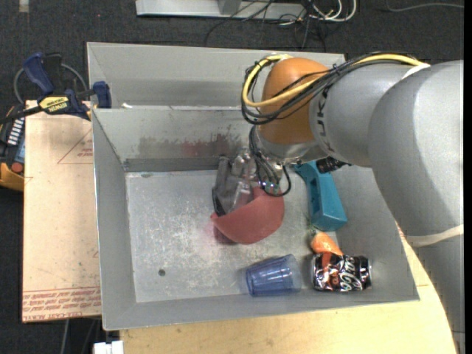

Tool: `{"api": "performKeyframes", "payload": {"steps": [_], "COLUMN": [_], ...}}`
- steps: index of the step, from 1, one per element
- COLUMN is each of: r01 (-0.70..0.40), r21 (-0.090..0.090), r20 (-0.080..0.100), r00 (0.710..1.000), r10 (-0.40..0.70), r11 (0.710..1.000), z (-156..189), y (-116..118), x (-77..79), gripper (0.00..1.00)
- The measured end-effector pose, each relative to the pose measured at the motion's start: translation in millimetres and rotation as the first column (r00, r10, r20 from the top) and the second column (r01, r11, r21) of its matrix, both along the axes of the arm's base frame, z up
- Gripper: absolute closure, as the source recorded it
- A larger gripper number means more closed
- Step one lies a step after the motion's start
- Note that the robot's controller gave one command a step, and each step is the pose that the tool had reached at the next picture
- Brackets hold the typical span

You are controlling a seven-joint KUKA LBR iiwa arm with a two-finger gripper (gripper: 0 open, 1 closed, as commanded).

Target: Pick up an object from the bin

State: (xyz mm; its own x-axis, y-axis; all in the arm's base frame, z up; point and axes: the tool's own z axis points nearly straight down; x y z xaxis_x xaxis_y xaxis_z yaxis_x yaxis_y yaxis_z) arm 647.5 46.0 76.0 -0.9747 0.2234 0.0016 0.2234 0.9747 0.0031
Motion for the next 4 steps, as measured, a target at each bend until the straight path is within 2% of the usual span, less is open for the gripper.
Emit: {"api": "performKeyframes", "payload": {"steps": [1, 2, 3, 4], "r01": [0.081, 0.001, 0.56, 0.001], "r21": [0.0, 0.001, 0.004, 0.002], "r20": [0.007, 0.002, 0.007, 0.006], "r00": [0.997, 1.0, 0.829, 1.0], "r10": [-0.081, -0.001, -0.56, -0.001], "r11": [0.997, 1.0, 0.829, 1.0], "z": [79.0, -0.4, -5.1, 0.3], "y": [-5.3, 0.7, 2.1, 1.2], "x": [-20.7, 0.3, -16.4, 1.4], "gripper": [0.0, 0.0, 0.0, 1.0]}}
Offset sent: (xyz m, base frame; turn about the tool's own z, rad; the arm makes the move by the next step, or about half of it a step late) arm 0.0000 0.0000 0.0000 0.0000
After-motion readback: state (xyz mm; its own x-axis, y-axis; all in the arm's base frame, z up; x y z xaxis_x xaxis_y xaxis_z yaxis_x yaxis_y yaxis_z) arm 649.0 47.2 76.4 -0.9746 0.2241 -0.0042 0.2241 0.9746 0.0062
